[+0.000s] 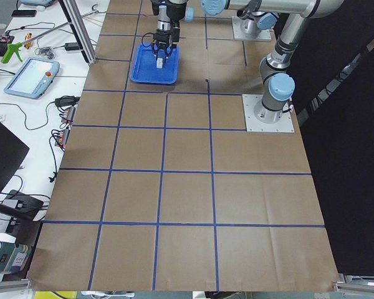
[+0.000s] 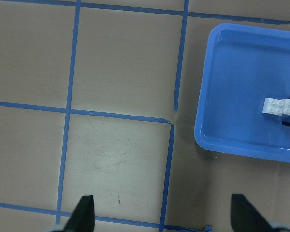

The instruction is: Assemble white blocks and place on blue tray

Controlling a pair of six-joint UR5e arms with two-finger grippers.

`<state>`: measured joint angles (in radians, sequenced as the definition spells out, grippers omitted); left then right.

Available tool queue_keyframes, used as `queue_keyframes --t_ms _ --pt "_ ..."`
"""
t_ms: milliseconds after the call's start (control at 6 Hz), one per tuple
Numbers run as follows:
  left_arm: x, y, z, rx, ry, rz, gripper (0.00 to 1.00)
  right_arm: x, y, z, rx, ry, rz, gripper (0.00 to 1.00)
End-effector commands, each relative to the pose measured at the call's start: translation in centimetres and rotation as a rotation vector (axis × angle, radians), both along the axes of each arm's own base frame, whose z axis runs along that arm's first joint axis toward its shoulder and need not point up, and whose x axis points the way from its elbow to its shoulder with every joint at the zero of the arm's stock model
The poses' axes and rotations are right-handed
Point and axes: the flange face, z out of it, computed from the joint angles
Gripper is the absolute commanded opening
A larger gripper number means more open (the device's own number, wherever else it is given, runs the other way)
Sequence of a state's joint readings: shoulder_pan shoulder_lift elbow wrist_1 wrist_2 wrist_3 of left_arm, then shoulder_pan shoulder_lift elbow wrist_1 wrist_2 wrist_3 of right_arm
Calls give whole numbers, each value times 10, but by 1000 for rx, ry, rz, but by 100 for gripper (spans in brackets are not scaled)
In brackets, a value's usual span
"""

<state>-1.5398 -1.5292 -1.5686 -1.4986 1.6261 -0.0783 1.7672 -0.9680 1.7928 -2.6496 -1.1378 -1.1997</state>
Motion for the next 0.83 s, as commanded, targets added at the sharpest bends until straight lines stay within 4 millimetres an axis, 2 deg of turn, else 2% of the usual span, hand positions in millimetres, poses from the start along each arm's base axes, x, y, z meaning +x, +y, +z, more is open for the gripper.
queue_keyframes --t_ms 0,167,333,500,667 --pt "1 2 -1 4 -1 1 99 0 0 1 0 -2 -3 94" --pt "1 2 -2 6 -1 1 99 -2 -2 6 -9 10 -8 100" --pt "1 2 -4 9 -1 1 99 -4 -2 15 -8 22 -12 100" --pt "1 2 -4 9 -1 1 99 -8 3 36 45 72 -20 100" --pt "1 2 -4 9 -1 1 99 -18 12 69 95 85 -32 100"
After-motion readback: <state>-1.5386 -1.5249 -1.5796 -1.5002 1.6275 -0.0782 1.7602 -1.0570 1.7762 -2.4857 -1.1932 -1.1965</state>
